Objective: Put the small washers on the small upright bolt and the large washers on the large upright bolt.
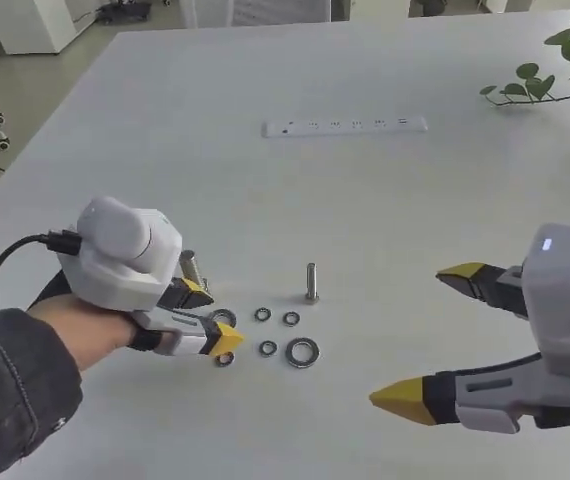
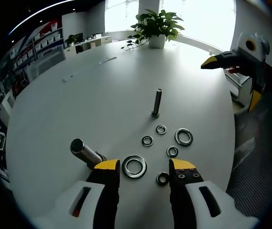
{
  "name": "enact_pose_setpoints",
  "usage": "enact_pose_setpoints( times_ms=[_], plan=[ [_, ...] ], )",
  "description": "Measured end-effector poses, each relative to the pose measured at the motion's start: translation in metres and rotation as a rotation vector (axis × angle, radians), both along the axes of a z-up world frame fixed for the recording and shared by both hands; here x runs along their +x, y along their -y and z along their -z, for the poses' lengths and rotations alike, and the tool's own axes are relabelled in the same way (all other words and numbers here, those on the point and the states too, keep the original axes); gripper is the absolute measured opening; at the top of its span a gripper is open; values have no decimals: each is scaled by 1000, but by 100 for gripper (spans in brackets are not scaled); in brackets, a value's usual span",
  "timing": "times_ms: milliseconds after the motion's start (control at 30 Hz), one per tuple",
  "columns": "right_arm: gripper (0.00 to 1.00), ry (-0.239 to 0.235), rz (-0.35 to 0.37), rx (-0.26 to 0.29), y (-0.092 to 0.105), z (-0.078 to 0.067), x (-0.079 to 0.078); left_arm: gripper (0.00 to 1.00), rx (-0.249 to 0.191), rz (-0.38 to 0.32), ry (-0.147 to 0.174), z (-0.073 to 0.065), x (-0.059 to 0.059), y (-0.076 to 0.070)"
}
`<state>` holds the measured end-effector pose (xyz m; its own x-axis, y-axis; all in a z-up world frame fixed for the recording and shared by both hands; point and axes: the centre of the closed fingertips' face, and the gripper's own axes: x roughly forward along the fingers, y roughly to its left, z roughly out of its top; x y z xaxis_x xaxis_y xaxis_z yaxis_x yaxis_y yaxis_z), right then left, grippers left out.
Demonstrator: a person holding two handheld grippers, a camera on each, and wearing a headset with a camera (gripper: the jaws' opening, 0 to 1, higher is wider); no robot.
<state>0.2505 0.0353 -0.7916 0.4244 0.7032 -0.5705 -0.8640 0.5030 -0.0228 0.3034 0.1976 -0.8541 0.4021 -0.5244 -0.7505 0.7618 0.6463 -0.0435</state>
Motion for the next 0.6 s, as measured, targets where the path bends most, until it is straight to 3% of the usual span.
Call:
enact_pose_setpoints(
  times_ms=[67,133,167,233,300,333,400,467,600],
  plan=[
    [90,-2,0,-1,0,0,0,37,-7,3,-18,1,-1,1],
    [90,-4,0,0,1,0,0,37,13,0,-7,3,2,0],
    [90,-3,1,-1,1,0,0,36,9,5,-20,4,1,1],
    [90,-3,2,2,1,0,0,37,31,-6,0,6,6,-2],
    [90,-2,5,3,2,-1,1,35,23,4,-29,8,3,0],
    [90,-3,5,3,2,0,1,36,30,0,-18,9,5,-1],
    [89,-4,8,5,3,0,1,35,39,8,-32,11,4,-1],
    [89,-7,10,6,4,1,2,37,60,1,-18,13,7,-3],
    [89,-7,13,5,5,1,2,35,68,17,-35,17,4,-1]
  ],
)
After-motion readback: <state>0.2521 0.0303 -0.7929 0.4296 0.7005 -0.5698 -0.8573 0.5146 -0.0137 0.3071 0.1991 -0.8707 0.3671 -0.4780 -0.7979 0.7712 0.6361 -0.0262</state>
